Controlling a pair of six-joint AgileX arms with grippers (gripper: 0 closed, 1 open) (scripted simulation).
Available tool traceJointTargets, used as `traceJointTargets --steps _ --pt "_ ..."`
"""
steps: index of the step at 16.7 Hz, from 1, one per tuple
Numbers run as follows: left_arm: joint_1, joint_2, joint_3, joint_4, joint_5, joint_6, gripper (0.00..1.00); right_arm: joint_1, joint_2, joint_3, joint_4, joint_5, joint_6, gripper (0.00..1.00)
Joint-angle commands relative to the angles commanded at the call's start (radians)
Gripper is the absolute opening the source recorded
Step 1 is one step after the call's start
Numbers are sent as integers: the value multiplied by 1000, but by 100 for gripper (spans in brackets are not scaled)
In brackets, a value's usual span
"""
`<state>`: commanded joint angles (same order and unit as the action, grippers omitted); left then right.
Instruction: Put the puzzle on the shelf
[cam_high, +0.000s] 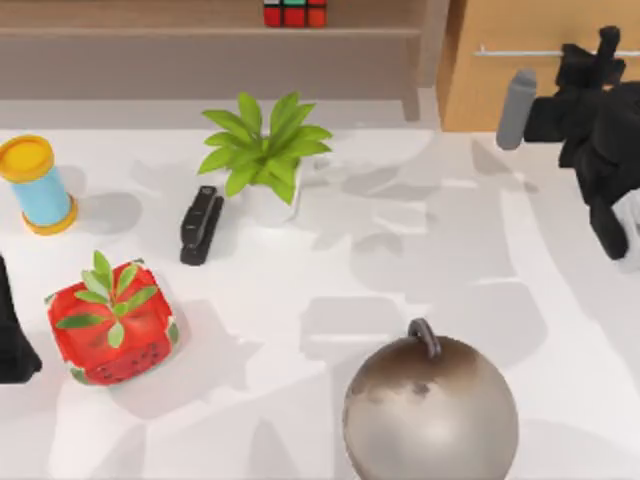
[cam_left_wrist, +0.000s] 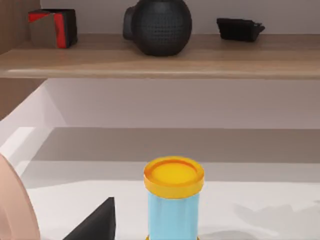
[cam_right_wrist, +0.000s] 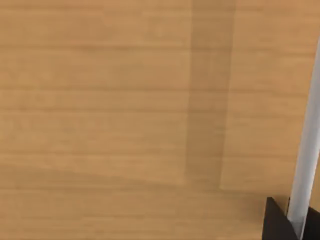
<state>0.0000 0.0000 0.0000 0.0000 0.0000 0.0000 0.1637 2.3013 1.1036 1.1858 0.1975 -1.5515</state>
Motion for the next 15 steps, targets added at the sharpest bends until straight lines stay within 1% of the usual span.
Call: traceJointTargets --steps 3,15 --pt "0 0 0 0 0 0 100 0 0 0 0 0 0 0" --pt "0 0 0 0 0 0 100 0 0 0 0 0 0 90"
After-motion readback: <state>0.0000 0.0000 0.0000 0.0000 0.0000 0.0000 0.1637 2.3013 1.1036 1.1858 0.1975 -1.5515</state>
